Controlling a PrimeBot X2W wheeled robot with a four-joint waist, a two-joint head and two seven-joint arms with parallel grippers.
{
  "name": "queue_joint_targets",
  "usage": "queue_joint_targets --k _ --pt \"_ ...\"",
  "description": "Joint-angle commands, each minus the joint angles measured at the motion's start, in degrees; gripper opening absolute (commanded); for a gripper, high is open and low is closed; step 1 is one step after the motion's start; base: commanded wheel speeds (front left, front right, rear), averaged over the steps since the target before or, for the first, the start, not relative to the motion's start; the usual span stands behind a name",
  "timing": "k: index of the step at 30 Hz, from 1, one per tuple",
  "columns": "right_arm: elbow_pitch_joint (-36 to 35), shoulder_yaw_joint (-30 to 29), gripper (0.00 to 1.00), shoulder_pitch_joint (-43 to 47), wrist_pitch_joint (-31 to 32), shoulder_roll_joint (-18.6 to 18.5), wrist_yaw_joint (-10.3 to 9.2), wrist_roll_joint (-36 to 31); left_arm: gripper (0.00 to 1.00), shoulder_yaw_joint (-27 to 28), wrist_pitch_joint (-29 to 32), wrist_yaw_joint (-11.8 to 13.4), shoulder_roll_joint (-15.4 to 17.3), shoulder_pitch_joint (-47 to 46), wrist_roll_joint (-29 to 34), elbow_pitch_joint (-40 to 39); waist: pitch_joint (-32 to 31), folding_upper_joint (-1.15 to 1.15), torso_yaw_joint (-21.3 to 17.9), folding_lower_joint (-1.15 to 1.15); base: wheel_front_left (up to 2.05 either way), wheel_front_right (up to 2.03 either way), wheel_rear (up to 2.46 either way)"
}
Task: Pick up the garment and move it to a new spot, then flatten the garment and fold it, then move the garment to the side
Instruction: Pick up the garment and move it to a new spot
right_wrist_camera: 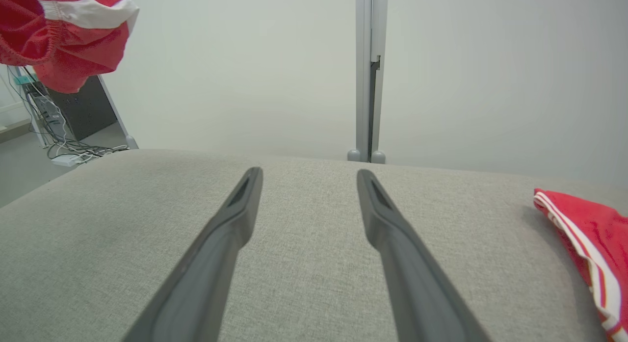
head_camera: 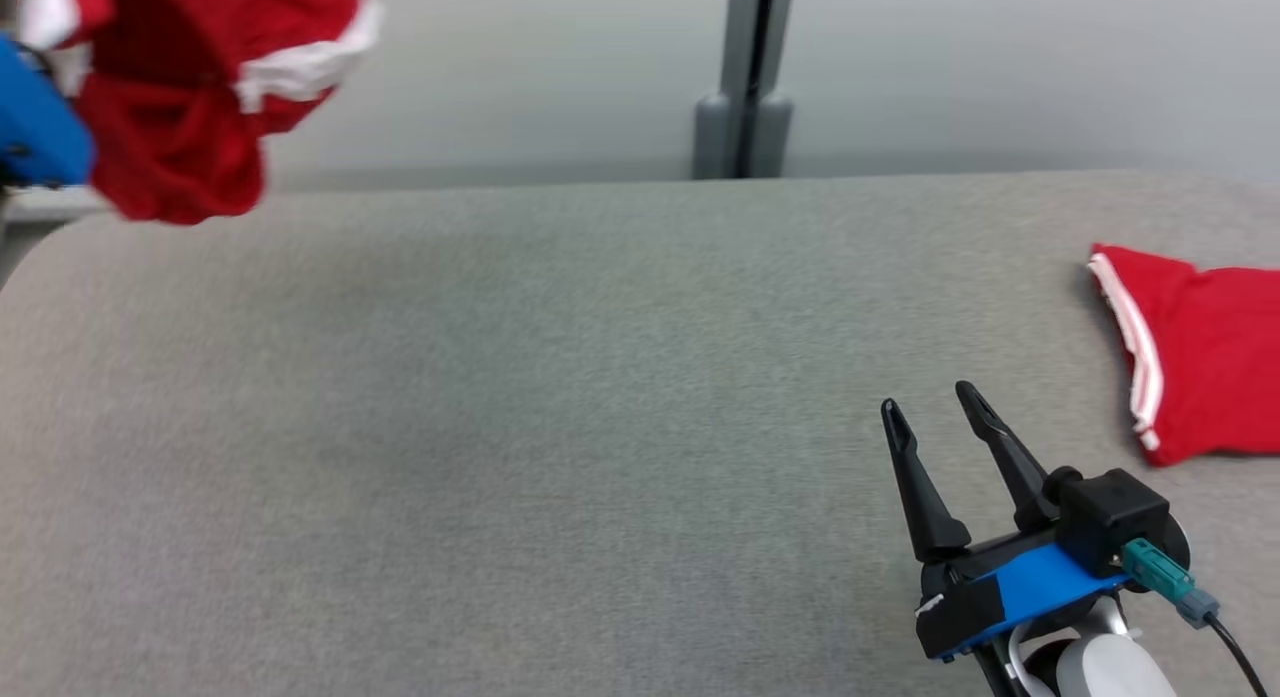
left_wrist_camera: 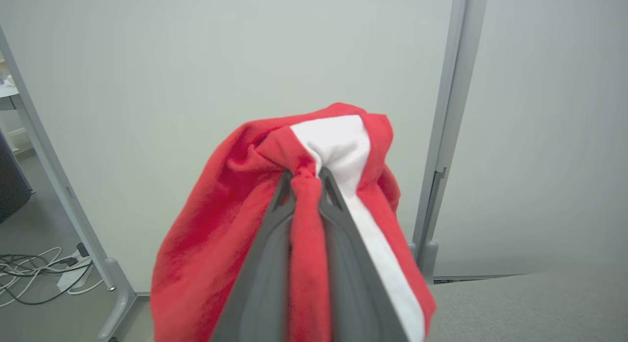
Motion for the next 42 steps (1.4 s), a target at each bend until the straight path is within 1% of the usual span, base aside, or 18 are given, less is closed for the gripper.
queue_joint_targets --k 1,7,11,14,16,20,25,27,28,29,30,33,36,39,42 --pt "0.06 0.13 1.0 0.42 -0.27 0.24 0.01 0.25 0.0 -0.24 0.24 -0.25 -0.59 -0.58 -0.56 -0.3 -2.2 0.0 -2.36 0.02 0.0 0.0 0.0" --pt "0.11 1.27 1.0 -0.19 0.01 0.49 0.01 0.4 0.0 -5.27 3.87 -1.89 -5.07 -0.17 -3.04 -6.27 -3.15 0.0 -6.45 0.02 0.0 0.0 0.0" --pt "0.25 2.27 1.0 -0.98 0.28 0.63 0.01 0.65 0.0 -9.27 5.48 -2.85 -7.82 1.86 -4.36 -8.02 -2.45 0.0 -9.54 0.02 0.0 0.0 0.0" --pt "0.48 3.33 1.0 -1.97 0.21 0.69 0.01 1.08 0.0 -12.03 5.78 -3.4 -9.61 3.6 -5.1 -7.78 -1.76 0.0 -11.81 0.02 0.0 0.0 0.0" --pt "0.74 3.96 1.0 -2.67 0.05 0.71 0.01 1.13 0.0 -13.68 5.84 -3.53 -10.48 5.28 -5.32 -6.76 -1.24 0.0 -13.22 0.02 0.0 0.0 0.0" --pt "1.23 4.94 1.0 -4.1 -0.54 0.78 0.01 1.42 0.0 -16.23 4.76 -4.01 -11.17 8.82 -5.45 -2.89 -0.1 0.0 -15.54 0.02 0.0 0.0 0.0" --pt "1.99 5.39 1.0 -5.07 -1.31 0.88 0.01 1.65 0.0 -20.0 1.89 -4.44 -11.53 13.42 -3.07 5.07 0.93 0.0 -16.86 0.02 0.0 0.0 0.0" --pt "2.23 5.39 1.0 -5.18 -1.57 0.91 0.01 1.74 0.0 -21.33 0.04 -4.5 -12.37 15.13 -2.37 8.98 1.15 0.0 -16.98 0.02 0.0 0.0 0.0" --pt "2.32 5.23 1.0 -5.3 -1.7 0.92 0.01 1.77 0.2 -22.08 -0.77 -4.53 -12.68 15.66 -1.58 10.91 1.33 0.0 -16.86 0.02 0.0 0.0 0.0" --pt "2.44 4.96 1.0 -5.38 -1.83 0.92 0.01 1.78 0.87 -22.73 -1.49 -4.52 -13.21 16.14 -1.41 12.73 1.44 0.0 -16.63 0.02 0.0 0.0 0.0" --pt "2.49 4.73 1.0 -5.4 -1.91 0.93 0.01 1.71 1.0 -23.12 -2.23 -4.57 -13.84 16.44 -1.31 14.44 1.56 0.0 -16.24 0.02 0.0 0.0 0.0" --pt "2.47 3.74 1.0 -5.47 -1.56 0.94 0.01 1.21 1.0 -24.2 -4.73 -4.63 -15.4 16.58 -0.77 18.59 1.56 0.0 -14.87 0.02 0.0 0.0 0.0" --pt "2.05 2.5 1.0 -5.33 -1.54 0.91 0.01 0.85 1.0 -24.31 -8.26 -4.76 -17.23 16.68 -1.09 20.43 1.2 0.0 -12.98 0.02 0.0 0.0 0.0" --pt "1.51 0.91 1.0 -4.36 -1.25 0.78 0.01 0.35 1.0 -22.15 -14.45 -4.9 -19.19 17.36 -3.29 19.8 0.62 0.0 -10.56 0.02 0.0 0.0 0.0" --pt "0.75 -0.68 1.0 -3.29 -0.91 0.75 0.01 -0.23 1.0 -20.15 -22.33 -4.9 -19.77 18.68 -3.89 18.33 0.01 0.0 -8.04 0.02 0.0 0.0 0.0"
